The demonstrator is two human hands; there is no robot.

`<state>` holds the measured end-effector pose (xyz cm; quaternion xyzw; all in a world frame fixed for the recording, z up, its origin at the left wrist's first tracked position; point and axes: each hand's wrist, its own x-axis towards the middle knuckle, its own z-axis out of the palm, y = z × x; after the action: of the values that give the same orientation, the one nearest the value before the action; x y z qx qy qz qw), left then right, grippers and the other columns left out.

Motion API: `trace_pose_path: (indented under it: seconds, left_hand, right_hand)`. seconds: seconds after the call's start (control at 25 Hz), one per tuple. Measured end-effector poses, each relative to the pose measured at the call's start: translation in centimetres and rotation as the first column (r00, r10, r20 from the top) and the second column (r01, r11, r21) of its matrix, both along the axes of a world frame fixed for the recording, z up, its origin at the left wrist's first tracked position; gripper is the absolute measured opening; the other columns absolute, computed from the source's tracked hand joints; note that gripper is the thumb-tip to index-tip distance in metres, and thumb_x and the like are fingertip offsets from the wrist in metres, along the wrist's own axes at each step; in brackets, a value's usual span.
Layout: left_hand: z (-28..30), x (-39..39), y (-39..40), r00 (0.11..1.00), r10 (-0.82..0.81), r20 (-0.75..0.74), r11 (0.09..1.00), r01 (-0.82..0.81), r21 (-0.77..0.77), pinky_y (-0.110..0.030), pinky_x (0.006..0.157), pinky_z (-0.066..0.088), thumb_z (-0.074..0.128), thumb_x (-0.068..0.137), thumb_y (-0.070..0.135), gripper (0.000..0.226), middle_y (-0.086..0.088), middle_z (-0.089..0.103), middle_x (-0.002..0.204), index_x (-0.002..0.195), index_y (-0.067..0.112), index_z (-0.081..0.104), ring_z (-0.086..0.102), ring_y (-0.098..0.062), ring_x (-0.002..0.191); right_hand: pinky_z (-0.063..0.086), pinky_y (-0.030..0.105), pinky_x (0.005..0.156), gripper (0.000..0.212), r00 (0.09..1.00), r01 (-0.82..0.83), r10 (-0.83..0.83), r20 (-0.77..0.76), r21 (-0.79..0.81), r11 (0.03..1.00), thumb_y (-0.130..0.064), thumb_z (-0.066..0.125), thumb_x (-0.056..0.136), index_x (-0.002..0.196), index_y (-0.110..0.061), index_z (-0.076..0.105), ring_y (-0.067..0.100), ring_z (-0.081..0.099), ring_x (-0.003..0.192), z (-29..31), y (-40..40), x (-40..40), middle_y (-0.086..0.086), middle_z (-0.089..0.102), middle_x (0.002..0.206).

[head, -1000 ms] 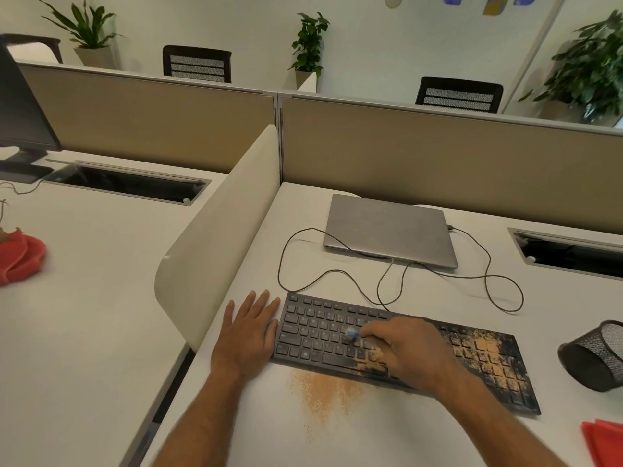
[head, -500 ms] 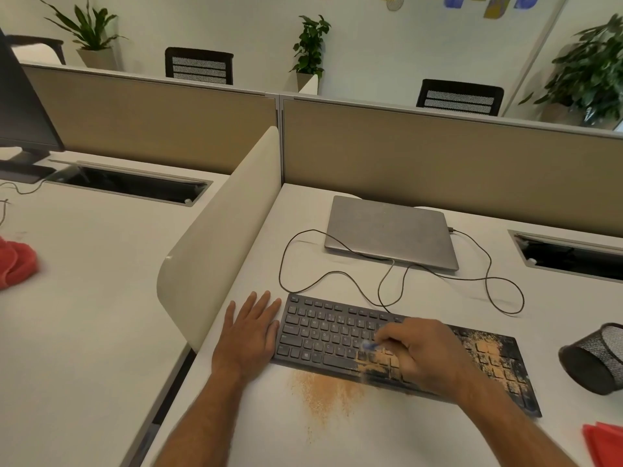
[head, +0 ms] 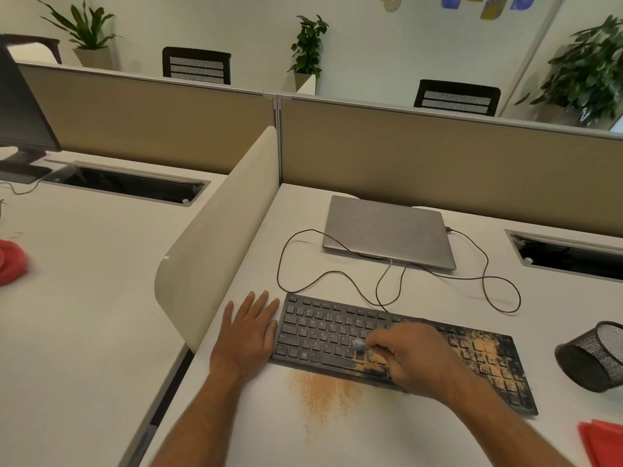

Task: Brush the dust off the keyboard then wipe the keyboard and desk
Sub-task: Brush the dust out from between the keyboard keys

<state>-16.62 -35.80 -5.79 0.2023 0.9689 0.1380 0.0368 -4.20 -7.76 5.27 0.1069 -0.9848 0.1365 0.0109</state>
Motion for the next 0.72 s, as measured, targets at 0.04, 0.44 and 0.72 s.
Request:
trace_pose_path:
  seconds: [0.04, 0.44, 0.72]
  left_hand:
    - [0.04, 0.00, 0.02, 1.000, 0.000, 0.000, 1.000, 0.000, 0.005, -0.043, 0.124, -0.010, -0.003, 0.094, 0.054, 0.069, 0.016, 0.005, 0.166, 0.158, 0.039, 0.016, -0.010, -0.005, 0.152]
    - [0.05, 0.00, 0.02, 1.000, 0.001, 0.001, 1.000, -0.001, -0.008, -0.042, 0.124, -0.010, -0.003, 0.094, 0.054, 0.068, 0.016, 0.005, 0.166, 0.158, 0.039, 0.015, -0.010, -0.005, 0.152]
    - [0.04, -0.02, 0.04, 1.000, 0.003, 0.002, 1.000, -0.003, -0.013, -0.042, 0.124, -0.011, -0.005, 0.093, 0.055, 0.070, 0.016, 0.005, 0.166, 0.158, 0.039, 0.015, -0.010, -0.005, 0.152]
  right_hand:
    - [0.042, 0.020, 0.059, 0.015, 1.000, -0.015, 0.016, 0.011, -0.012, 1.000, -0.032, 0.055, 0.090, 0.099, -0.037, 0.066, 0.001, 0.051, 0.067, 0.01, -0.11, 0.06, -0.017, 0.067, 0.078]
    - [0.031, 0.009, 0.053, 0.015, 0.998, -0.048, 0.048, -0.050, -0.012, 0.999, -0.030, 0.060, 0.082, 0.094, -0.035, 0.069, -0.002, 0.045, 0.060, 0.30, -0.11, 0.24, -0.019, 0.064, 0.070]
    - [0.036, 0.010, 0.055, 0.015, 0.998, -0.027, 0.022, -0.062, -0.085, 0.996, -0.028, 0.060, 0.082, 0.093, -0.034, 0.068, -0.003, 0.048, 0.063, 0.25, -0.09, 0.30, -0.019, 0.064, 0.071]
